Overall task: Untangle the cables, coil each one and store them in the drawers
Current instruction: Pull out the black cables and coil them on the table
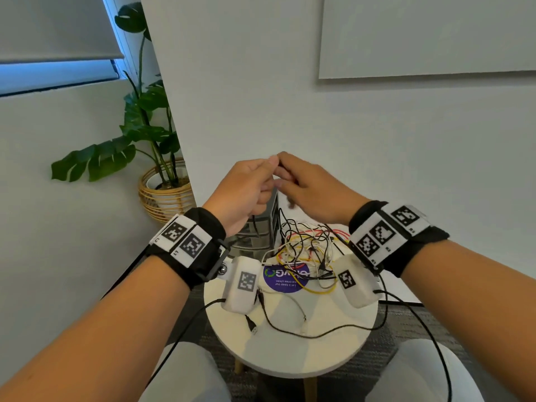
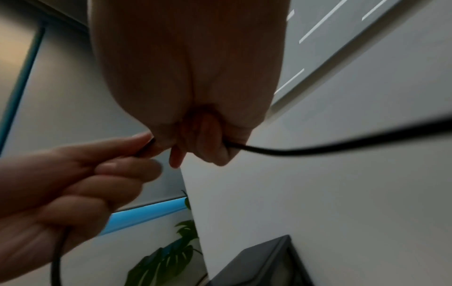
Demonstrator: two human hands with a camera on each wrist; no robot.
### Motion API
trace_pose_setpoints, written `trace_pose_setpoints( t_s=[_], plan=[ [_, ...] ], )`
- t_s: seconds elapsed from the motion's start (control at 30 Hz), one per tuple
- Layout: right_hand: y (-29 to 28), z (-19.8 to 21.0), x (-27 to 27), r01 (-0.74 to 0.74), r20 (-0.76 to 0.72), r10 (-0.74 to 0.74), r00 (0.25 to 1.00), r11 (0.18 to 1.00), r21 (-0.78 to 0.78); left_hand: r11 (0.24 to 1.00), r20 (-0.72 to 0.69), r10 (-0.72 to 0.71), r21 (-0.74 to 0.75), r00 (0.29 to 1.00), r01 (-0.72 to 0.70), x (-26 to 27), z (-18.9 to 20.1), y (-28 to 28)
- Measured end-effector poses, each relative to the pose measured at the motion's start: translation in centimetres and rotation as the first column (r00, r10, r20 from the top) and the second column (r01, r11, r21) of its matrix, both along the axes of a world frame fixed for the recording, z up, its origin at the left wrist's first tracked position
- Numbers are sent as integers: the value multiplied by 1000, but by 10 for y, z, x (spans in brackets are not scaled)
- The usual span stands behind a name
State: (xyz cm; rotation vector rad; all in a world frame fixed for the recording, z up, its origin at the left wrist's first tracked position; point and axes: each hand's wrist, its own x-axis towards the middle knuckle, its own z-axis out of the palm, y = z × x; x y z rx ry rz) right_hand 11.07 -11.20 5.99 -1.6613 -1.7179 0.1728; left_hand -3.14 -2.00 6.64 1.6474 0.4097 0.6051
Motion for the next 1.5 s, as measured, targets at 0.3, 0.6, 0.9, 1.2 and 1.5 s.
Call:
trace_pose_setpoints(
  t_s=[0.3, 0.6, 0.9, 1.2, 1.5],
  plan=[
    [-10, -1, 41, 344, -61, -348, 936, 937, -69, 995, -129, -95, -41, 987, 90, -21, -19, 13],
    [-17, -51, -5, -64, 131, 124, 984, 919, -389, 897, 140, -52, -428, 989, 108, -10, -30, 25],
    [-12, 10, -14, -248, 69, 264, 962, 953, -176, 954, 103, 10, -299, 995, 21, -9, -36, 2],
    [-10, -19, 16, -19, -371, 8, 929, 1000, -24, 887, 185, -278, -326, 943, 325, -17, -21, -2],
    [-24, -6, -15, -293, -267, 210, 941, 899, -325, 994, 121, 82, -82, 989, -73, -7, -24, -4]
  ],
)
